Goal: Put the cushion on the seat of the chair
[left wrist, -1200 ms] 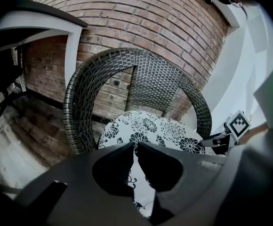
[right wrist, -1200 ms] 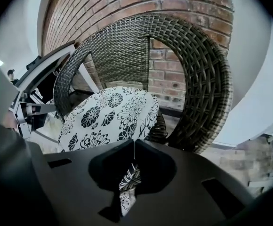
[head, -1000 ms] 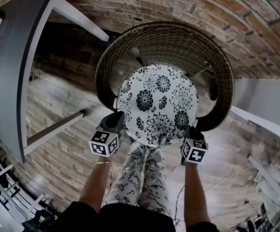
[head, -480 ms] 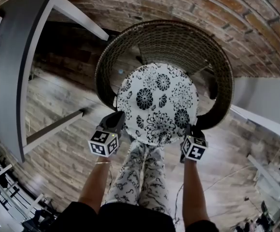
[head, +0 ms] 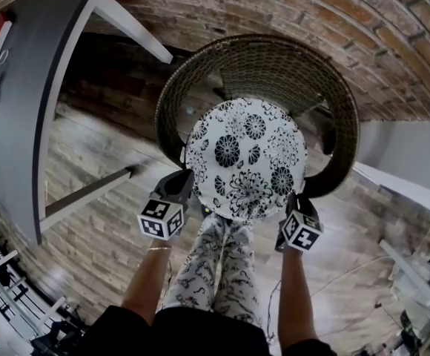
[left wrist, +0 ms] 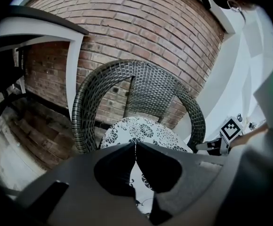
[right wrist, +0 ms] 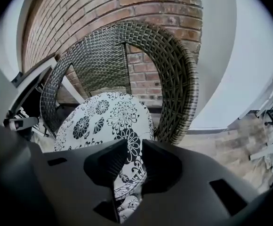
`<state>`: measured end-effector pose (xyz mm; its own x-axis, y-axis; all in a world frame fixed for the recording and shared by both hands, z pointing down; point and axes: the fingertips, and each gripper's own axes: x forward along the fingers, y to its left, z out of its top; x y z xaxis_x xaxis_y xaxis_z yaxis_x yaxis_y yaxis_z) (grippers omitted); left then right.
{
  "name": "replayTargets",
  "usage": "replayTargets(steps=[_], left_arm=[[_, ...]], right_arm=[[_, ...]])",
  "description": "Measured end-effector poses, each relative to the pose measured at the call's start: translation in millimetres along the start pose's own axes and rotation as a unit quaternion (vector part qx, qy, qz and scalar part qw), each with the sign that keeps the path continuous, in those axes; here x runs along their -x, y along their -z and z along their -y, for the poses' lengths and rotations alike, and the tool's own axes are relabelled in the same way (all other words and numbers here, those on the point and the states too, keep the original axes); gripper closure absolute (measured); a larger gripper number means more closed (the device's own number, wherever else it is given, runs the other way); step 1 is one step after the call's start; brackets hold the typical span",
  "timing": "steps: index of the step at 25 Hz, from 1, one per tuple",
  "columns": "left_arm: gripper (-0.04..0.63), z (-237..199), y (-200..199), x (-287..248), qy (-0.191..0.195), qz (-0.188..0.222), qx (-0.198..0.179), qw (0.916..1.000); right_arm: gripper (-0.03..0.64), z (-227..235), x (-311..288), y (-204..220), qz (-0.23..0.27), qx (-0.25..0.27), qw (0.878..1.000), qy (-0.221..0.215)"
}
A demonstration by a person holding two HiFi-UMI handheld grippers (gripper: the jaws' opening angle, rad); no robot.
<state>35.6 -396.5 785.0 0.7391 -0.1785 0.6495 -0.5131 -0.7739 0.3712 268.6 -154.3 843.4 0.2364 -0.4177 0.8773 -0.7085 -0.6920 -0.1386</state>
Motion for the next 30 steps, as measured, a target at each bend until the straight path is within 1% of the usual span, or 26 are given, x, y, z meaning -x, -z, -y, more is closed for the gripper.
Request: replayTargets(steps=[5, 8, 10, 15, 17, 21, 23, 27, 30], left_arm=[[0.586, 3, -8, 12, 0.003, 0.010, -0.005, 0.9999], [0.586, 6, -15, 19, 0.007, 0.017, -0.009, 0.9998], [0.586, 8, -19, 24, 0.011, 0.022, -0.011, 0.9996], [0.586, 15, -30, 38, 0.021, 0.034, -0.016, 0.9991], [0.586, 18, -35, 44, 0.024, 0.038, -0.022, 0.9987], [0.586, 27, -50, 57, 0.034, 0.050, -0.042, 0.9973], [0.586, 33, -58, 64, 0.040, 0.057, -0.050, 0.9963], [0.586, 43, -76, 81, 0.043, 0.076, -0.067, 0.9939], [0.586, 51, -86, 95, 0.046, 0.090, -0.066, 0.9927]], right_arm=[[0.525, -17, 12, -4, 0.011, -0.008, 1.000, -0.023], [0.547, -30, 25, -22, 0.035, -0.009, 0.999, -0.029], [0.574, -39, 34, -32, 0.050, -0.004, 0.998, -0.034], [0.597, -59, 59, -52, 0.084, 0.009, 0.995, -0.045], [0.613, -65, 70, -59, 0.098, 0.015, 0.994, -0.045], [0.617, -75, 90, -69, 0.122, 0.021, 0.991, -0.050], [0.617, -81, 100, -74, 0.135, 0.032, 0.989, -0.055], [0.617, -100, 124, -90, 0.163, 0.073, 0.982, -0.067], [0.617, -111, 142, -100, 0.185, 0.089, 0.976, -0.075]])
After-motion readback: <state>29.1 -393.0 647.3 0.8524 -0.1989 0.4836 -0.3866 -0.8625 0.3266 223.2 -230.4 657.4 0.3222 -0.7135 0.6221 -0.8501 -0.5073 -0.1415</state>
